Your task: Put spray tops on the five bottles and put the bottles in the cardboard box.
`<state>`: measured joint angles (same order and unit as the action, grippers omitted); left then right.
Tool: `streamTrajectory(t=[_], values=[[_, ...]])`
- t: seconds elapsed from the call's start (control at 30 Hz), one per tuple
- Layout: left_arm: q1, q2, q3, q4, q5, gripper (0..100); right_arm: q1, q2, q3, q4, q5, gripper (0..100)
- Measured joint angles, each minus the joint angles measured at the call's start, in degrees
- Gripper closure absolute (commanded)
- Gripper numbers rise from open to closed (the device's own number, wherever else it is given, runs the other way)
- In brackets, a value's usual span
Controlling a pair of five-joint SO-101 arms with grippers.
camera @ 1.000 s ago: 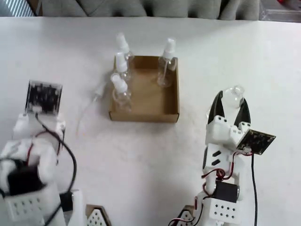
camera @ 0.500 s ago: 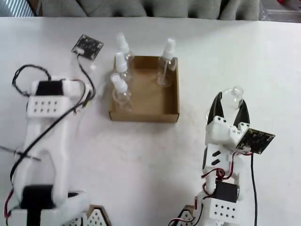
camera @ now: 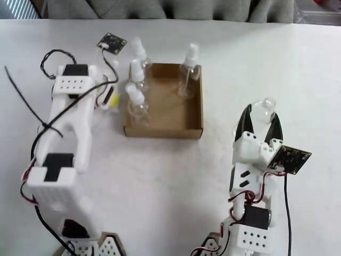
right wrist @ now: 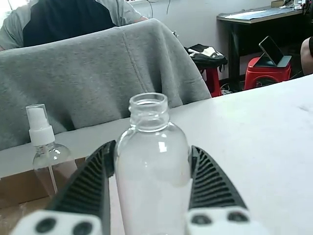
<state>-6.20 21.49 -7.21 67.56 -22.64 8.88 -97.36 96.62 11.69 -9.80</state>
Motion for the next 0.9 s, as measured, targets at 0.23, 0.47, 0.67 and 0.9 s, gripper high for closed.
streamTrajectory(t=[0.23,0.47,0.67,0.9], values=[[0.0,8.4,-6.2,0.0,-0.1,80,0.0,0.0,0.0,0.0,0.0,98.3],[0.0,14.1,-11.4,0.0,0.0,80,0.0,0.0,0.0,0.0,0.0,98.3],[0.0,16.5,-12.7,-0.1,0.0,80,0.0,0.0,0.0,0.0,0.0,98.3],[1.2,18.5,-12.7,-0.1,0.1,80,0.0,0.0,0.0,0.0,0.0,98.3]])
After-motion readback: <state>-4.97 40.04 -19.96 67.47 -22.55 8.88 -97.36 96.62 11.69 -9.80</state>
